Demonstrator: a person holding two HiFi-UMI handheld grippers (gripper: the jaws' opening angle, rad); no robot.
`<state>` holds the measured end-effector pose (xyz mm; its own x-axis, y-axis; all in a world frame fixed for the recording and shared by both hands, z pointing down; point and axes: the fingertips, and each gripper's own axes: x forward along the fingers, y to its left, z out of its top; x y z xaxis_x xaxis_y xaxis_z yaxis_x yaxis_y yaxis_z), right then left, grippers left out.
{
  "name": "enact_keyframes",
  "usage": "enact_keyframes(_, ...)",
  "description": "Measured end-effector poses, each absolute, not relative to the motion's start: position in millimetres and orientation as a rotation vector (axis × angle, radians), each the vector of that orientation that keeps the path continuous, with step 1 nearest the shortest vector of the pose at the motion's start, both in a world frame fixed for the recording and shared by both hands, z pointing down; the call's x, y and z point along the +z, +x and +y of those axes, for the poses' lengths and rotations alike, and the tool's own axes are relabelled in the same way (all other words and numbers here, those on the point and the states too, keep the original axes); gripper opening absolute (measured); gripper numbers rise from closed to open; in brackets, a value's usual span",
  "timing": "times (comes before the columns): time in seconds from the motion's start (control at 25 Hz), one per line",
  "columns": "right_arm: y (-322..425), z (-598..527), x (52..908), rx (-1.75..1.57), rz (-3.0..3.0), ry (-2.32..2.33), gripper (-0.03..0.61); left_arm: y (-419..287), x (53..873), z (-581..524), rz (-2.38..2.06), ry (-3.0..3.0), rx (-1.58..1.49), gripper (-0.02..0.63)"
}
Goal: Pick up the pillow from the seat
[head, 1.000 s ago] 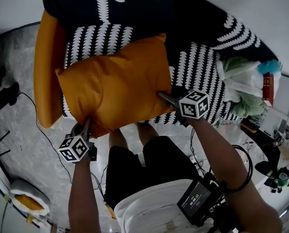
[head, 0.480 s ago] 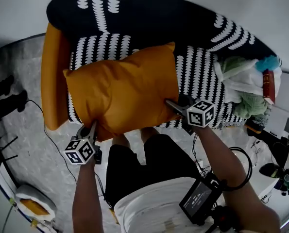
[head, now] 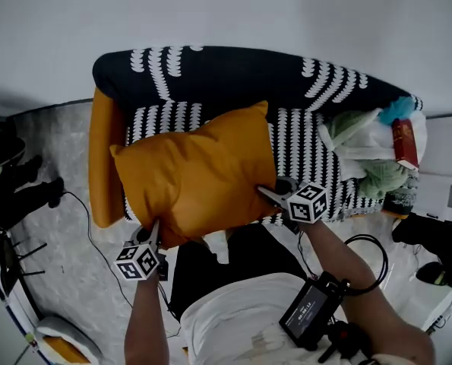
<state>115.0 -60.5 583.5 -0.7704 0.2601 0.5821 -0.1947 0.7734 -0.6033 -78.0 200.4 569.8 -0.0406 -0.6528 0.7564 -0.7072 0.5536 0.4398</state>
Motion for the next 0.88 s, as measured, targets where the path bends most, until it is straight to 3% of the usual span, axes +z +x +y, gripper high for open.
enact_keyframes(0.6, 173, -87, 518, 0.896, -2.37, 0.093, 0.147, -51, 501, 153, -1.716, 1.274, 0.086, 0.04)
enact_keyframes(0.88, 169, -91, 497, 0.904, -2.442, 0.171, 0.147, -70, 477, 139, -1.743, 1.341, 0.134, 0.043)
